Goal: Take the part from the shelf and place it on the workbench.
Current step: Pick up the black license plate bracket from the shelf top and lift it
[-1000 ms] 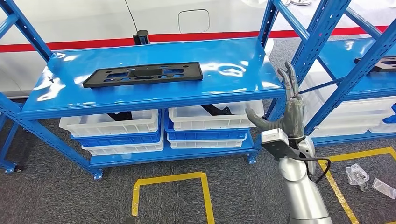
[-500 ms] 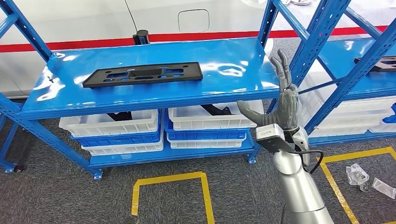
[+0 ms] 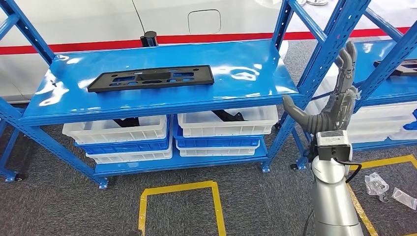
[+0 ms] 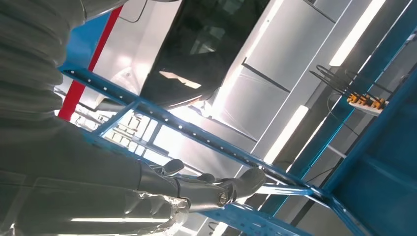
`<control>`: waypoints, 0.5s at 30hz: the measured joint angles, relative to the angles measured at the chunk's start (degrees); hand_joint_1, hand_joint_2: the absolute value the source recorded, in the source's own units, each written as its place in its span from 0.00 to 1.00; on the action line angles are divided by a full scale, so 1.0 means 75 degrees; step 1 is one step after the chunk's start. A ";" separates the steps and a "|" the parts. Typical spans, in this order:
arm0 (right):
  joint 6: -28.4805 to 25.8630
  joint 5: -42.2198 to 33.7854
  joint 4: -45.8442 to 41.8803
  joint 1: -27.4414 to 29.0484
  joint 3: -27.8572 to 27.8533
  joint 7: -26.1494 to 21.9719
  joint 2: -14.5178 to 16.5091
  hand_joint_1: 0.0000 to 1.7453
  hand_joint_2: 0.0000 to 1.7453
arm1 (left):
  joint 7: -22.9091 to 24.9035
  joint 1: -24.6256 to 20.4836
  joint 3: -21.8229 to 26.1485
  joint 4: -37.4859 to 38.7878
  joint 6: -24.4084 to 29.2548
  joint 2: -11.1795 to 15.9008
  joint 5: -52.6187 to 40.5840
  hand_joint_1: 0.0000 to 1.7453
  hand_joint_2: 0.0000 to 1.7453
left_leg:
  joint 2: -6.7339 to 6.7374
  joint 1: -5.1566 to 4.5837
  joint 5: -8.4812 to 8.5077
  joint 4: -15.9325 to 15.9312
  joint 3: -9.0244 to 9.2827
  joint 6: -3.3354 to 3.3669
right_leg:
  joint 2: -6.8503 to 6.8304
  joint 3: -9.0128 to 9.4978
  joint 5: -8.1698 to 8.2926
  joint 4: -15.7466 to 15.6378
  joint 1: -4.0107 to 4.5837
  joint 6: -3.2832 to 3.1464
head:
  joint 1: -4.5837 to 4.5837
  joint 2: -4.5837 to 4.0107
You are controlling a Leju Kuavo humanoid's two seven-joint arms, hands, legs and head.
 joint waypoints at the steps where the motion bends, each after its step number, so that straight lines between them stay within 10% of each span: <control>1: 0.0011 0.0028 -0.0044 0.0034 -0.0037 -0.0016 0.0009 0.00 1.00 | 0.0019 0.0000 0.0000 0.0000 0.0011 0.0000 -0.0006 0.00 0.00 | 0.0001 -0.0007 -0.0006 0.0008 -0.0010 0.0016 | 0.0000 -0.0005 0.0006 -0.0004 -0.0007 0.0011 | 0.0001 0.0000; 6: 0.0001 0.0066 -0.0318 0.0174 -0.0240 -0.0059 0.0032 0.00 1.00 | 0.0112 -0.0001 -0.0007 0.0000 0.0013 -0.0017 -0.0077 0.00 0.00 | -0.0013 -0.0011 -0.0038 -0.0196 0.0049 0.0279 | 0.0003 -0.0132 0.0124 0.0308 -0.0027 0.0225 | 0.0012 0.0001; 11: -0.0057 0.0072 -0.0481 0.0313 -0.0433 -0.0069 -0.0005 0.00 1.00 | 0.0181 0.0003 -0.0015 0.0000 0.0020 -0.0063 -0.0090 0.00 0.00 | -0.0022 0.0048 -0.0119 -0.0261 0.0241 0.0319 | 0.0019 -0.1452 -0.0400 0.2109 -0.0048 0.0265 | 0.0068 0.0000; 15: -0.0069 0.0081 -0.0514 0.0461 -0.0527 -0.0071 -0.0015 0.00 1.00 | 0.0211 0.0047 -0.0015 0.0000 0.0037 -0.0083 -0.0090 0.00 0.00 | -0.0028 0.0189 -0.0388 -0.0246 0.0564 0.0054 | -0.0025 -0.1235 0.0496 0.0824 -0.0188 0.0623 | 0.0092 0.0000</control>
